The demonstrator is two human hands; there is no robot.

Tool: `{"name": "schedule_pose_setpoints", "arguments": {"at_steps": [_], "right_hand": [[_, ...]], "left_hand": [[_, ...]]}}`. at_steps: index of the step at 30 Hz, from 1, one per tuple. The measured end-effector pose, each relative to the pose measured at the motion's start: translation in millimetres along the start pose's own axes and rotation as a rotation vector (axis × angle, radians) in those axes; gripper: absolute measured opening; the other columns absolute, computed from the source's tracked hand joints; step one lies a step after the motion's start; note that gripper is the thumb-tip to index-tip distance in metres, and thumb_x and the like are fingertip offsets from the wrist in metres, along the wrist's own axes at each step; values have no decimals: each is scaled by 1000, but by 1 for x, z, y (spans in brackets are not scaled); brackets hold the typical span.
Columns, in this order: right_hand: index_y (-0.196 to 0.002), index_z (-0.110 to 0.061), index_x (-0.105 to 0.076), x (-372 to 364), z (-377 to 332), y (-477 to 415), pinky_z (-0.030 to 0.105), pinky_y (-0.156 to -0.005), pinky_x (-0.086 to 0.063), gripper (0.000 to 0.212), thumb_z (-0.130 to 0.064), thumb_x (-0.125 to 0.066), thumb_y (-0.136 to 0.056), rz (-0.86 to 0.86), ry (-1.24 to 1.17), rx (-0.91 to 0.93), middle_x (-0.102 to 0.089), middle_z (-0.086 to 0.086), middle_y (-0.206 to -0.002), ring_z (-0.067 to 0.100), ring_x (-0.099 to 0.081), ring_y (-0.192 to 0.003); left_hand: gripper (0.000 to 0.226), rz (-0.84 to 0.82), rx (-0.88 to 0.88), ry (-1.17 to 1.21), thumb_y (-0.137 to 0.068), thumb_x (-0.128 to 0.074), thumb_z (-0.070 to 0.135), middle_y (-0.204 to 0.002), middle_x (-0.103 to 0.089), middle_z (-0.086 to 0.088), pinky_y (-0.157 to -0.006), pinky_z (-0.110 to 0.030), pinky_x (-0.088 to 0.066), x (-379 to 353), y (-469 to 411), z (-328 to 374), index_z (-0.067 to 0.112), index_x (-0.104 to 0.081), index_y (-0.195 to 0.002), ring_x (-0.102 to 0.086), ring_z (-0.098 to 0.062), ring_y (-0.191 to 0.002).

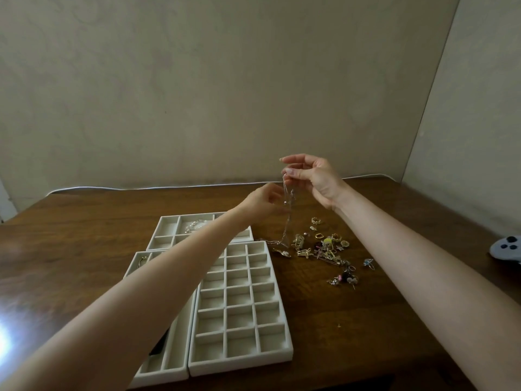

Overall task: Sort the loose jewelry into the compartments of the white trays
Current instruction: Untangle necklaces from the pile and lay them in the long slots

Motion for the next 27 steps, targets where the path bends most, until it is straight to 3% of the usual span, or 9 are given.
{"name": "schedule_pose_setpoints", "arguments": {"at_steps": [3, 6, 9, 11, 14, 18, 24, 27], "right_hand": [[-98, -3, -64, -5, -2, 0, 24, -68, -58, 20, 11, -58, -85, -18, -4, 9, -63, 9, -84, 15, -66, -73], [-99, -3, -65, -9, 1, 0, 26, -70, -58, 21, 11, -59, -84, -41, -3, 3, -63, 11, -87, 18, -67, -77], [-98, -9, -67, -1, 2, -2, 34, -81, -57, 23, 8, -62, -83, 5, 104, 21, -65, 10, -93, 23, -65, -90], [-101, -13, -67, 1, 5, -1, 36, -85, -55, 21, -2, -65, -84, 4, 203, 1, -66, 7, -99, 23, -64, -96], [-107, -11, -64, -7, 18, 6, 30, -82, -54, 27, -10, -69, -81, -77, 224, -89, -67, 6, -103, 18, -65, -94], [-102, -8, -63, -13, 24, 7, 28, -76, -56, 27, -2, -72, -77, -66, 261, -102, -67, 8, -94, 18, -65, -84], [-90, -9, -68, -13, 20, 4, 16, -61, -52, 14, 1, -69, -80, -4, 320, -91, -67, 2, -82, 10, -63, -72], [-83, -10, -69, -8, 14, 3, 17, -63, -50, 9, -2, -66, -83, 51, 344, -62, -67, 2, -81, 10, -62, -73]], "left_hand": [[37, 42, -95, 124, -84, -67, 19, -92, -64, -5, -75, -26, -50, 3, 5, 16, 8, -57, -118, -60, -16, -84], [20, 119, -93, 250, -86, -63, 12, -82, -64, -2, -60, -18, -52, 13, 6, 18, 5, -61, -105, -62, -11, -72], [12, 153, -74, 333, -86, -65, 13, -77, -62, -4, -71, -30, -55, 21, 5, 14, 5, -64, -94, -61, -14, -71], [10, 187, -52, 414, -86, -65, 15, -73, -60, -4, -63, -23, -52, 27, 6, 11, 5, -62, -86, -58, -11, -65], [8, 238, -28, 555, -86, -64, 11, -72, -60, -4, -51, -14, -49, 36, 8, 8, 3, -60, -88, -58, -9, -61], [6, 250, -46, 672, -84, -63, 3, -76, -66, -7, -55, -19, -55, 41, 11, 10, 6, -59, -82, -66, -9, -59], [8, 332, -55, 618, -83, -65, 2, -77, -67, -6, -59, -20, -55, 56, 14, 4, 8, -61, -83, -66, -10, -62], [11, 398, -39, 502, -82, -68, 8, -73, -65, -1, -60, -20, -49, 64, 16, 2, 16, -61, -77, -59, -9, -64]]}}
Point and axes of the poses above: each hand's wrist, its own y-axis away from the middle knuckle, its own x-axis out of the back of the hand, z = x × y, the point moved 9 cm from there along -y, towards the middle knuckle
